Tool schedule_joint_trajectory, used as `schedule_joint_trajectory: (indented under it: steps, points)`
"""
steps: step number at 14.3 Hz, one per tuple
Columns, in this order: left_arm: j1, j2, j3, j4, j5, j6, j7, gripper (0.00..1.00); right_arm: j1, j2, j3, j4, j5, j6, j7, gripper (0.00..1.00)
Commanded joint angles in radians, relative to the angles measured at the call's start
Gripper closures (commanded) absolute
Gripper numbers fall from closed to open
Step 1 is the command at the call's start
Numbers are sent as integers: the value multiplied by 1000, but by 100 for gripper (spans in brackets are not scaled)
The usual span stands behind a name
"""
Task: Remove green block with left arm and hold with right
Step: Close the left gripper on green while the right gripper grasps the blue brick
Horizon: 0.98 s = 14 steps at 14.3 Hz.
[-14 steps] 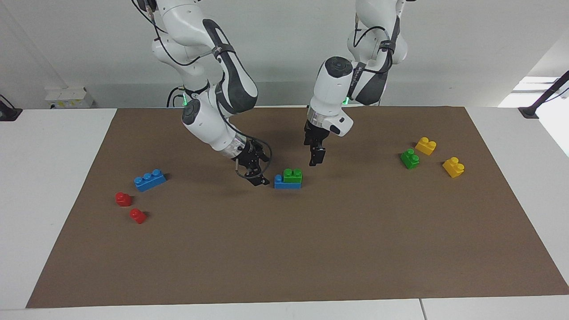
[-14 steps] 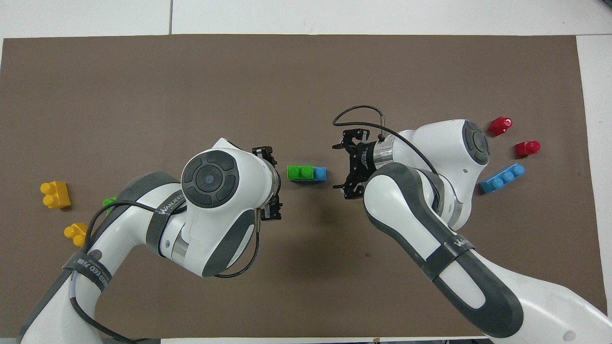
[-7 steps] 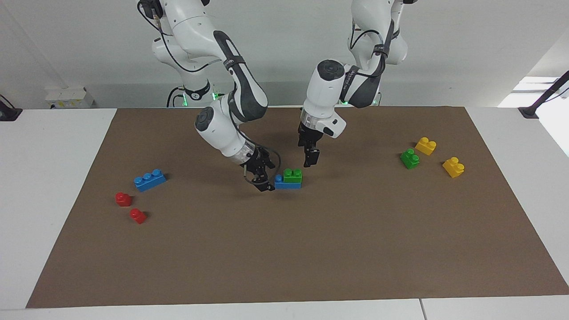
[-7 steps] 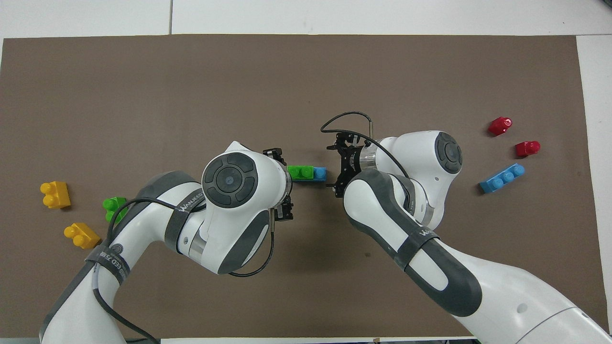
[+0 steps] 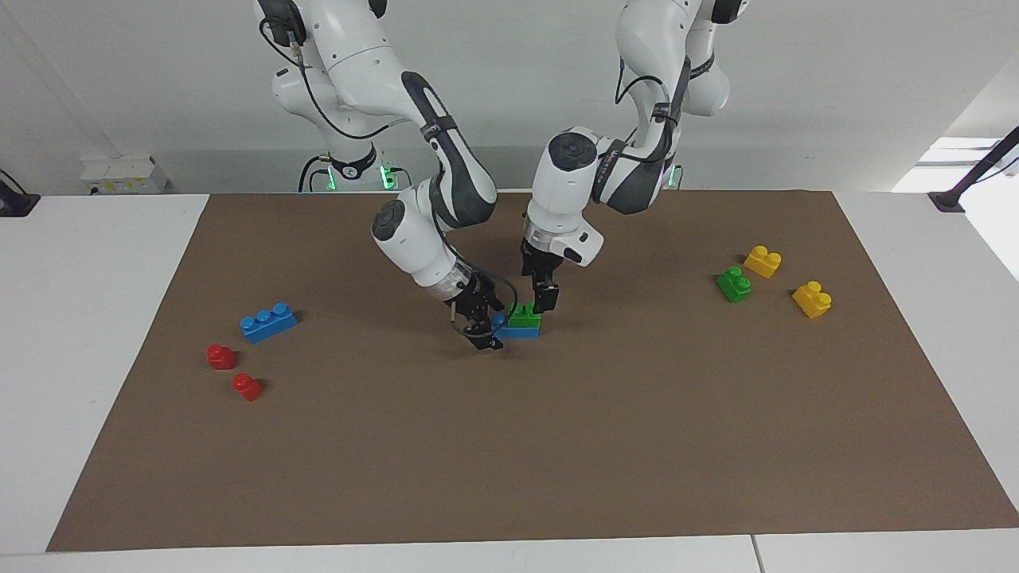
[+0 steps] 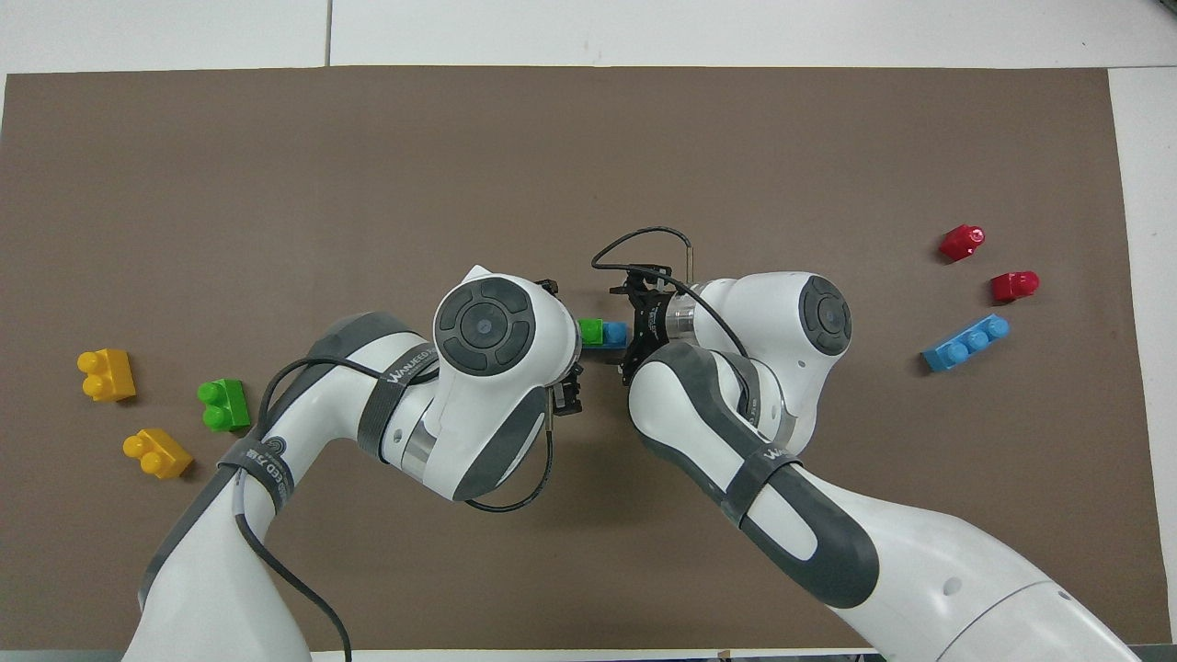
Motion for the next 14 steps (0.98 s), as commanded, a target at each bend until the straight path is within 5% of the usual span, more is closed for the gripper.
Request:
schedule_joint_trajectory:
  steps: [1, 4, 7, 10, 14]
  points:
    - [-17, 40, 14, 37, 28, 7, -37, 0, 7, 32, 1, 5, 24, 50, -7, 3]
    - [-19, 52, 15, 37, 28, 30, -45, 0, 7, 46, 1, 5, 27, 79, -11, 14]
    - [-17, 69, 15, 35, 28, 50, -49, 0, 15, 46, 1, 5, 25, 82, -12, 47]
    - [-17, 74, 15, 34, 35, 60, -51, 0, 22, 47, 1, 8, 25, 89, -46, 100]
    - [-16, 74, 17, 29, 35, 65, -51, 0, 26, 47, 1, 3, 28, 91, -133, 100]
